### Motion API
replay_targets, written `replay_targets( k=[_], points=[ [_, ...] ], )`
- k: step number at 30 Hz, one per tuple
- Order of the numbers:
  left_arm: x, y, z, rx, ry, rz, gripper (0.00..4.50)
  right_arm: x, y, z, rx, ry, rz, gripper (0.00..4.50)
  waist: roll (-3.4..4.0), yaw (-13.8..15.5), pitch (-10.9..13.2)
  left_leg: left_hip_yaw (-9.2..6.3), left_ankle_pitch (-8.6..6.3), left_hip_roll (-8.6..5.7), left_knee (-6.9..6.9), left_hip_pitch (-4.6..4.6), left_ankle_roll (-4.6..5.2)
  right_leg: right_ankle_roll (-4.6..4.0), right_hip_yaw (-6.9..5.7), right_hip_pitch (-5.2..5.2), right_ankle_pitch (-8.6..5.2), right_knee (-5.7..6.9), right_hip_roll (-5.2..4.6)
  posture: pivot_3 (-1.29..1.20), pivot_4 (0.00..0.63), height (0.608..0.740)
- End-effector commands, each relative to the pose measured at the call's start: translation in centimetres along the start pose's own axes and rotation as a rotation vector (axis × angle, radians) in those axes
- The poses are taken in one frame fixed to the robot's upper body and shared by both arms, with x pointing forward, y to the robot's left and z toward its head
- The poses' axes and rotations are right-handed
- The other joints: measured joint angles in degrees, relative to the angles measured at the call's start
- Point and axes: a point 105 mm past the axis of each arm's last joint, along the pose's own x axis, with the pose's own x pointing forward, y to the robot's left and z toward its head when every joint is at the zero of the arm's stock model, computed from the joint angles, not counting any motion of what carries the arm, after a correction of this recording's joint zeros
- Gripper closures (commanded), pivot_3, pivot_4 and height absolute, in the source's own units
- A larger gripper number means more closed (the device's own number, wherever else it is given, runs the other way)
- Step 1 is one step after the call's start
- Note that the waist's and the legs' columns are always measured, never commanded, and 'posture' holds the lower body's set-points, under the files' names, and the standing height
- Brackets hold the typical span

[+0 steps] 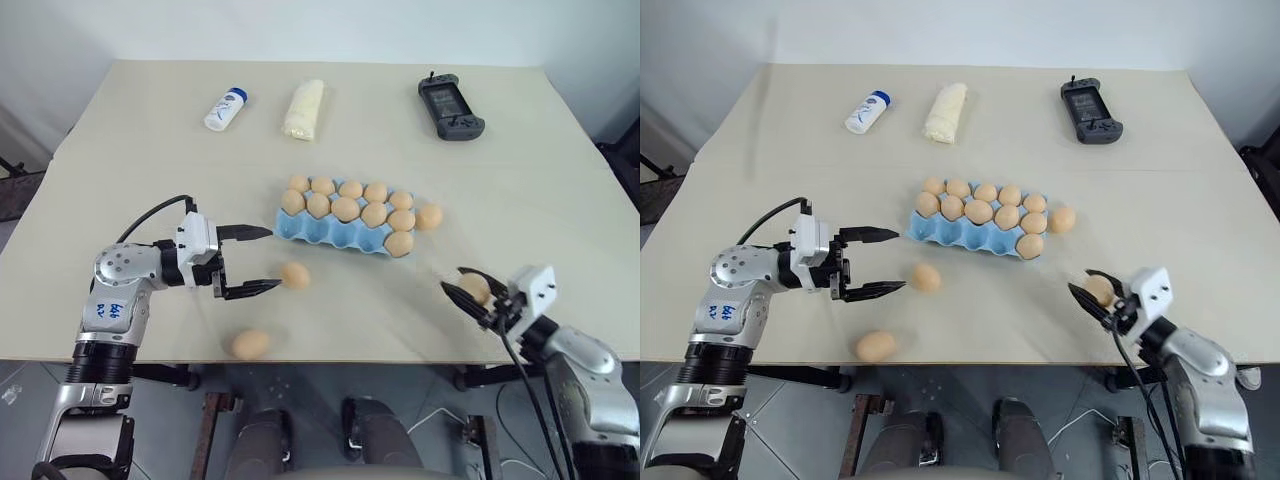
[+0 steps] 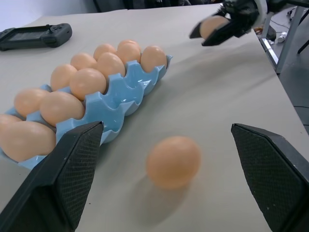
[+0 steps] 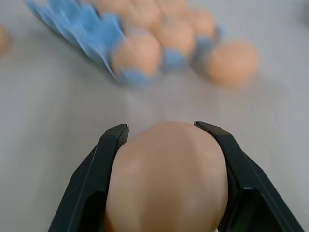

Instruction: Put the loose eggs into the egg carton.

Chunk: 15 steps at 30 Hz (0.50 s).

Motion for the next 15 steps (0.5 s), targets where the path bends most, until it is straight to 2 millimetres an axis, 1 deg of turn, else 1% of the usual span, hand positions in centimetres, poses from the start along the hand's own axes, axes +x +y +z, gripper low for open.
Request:
replay_targets(
  k=[1,5,8,11,14,15],
  points=[
    [-0.8,0.4,0.7,0.020,-0.018,0.040,0.00,2.9,1.4,2.7,-0.047,-0.068,0.074,2.64,0.00,0.06,0.00,0.00,0.00,0.00,0.00,-0.02,0.00,0.00,0.00,-0.01,0.00,-0.01,0.00,0.00,0.150,0.740],
    [-0.9,0.4,0.5,0.003,-0.020,0.058,0.00,7.1,1.9,4.6,-0.076,-0.106,0.104,2.64,0.00,-0.02,0.00,0.00,0.00,0.00,-0.01,-0.06,0.00,0.00,-0.01,-0.07,0.00,-0.02,-0.01,0.00,0.150,0.740],
    [-1.2,0.5,0.4,-0.007,-0.021,0.081,0.00,10.0,2.1,5.6,-0.093,-0.126,0.109,2.64,0.00,-0.04,0.00,-0.02,0.02,0.00,-0.01,-0.13,-0.05,0.00,-0.05,-0.13,0.00,-0.03,-0.01,0.00,0.150,0.740],
    [-1.4,0.6,0.3,-0.013,-0.015,0.098,0.00,11.8,1.9,5.7,-0.103,-0.121,0.099,2.64,0.00,0.01,0.00,-0.01,0.05,0.00,-0.04,-0.15,-0.11,0.00,-0.08,-0.15,0.00,-0.04,-0.01,0.00,0.150,0.740],
    [-1.7,0.4,0.1,-0.018,-0.009,0.110,0.00,12.7,2.0,5.1,-0.105,-0.100,0.098,2.64,0.00,0.08,0.00,-0.03,0.03,0.00,-0.05,-0.18,-0.20,0.05,-0.15,-0.15,0.03,-0.03,-0.03,0.00,0.150,0.740],
    [-1.7,0.4,0.1,-0.020,-0.008,0.114,0.00,12.8,2.1,4.9,-0.102,-0.094,0.105,2.31,0.00,0.02,0.00,-0.02,0.01,0.00,-0.03,-0.19,-0.21,0.07,-0.15,-0.16,0.04,-0.03,-0.04,0.00,0.150,0.740]
  ],
)
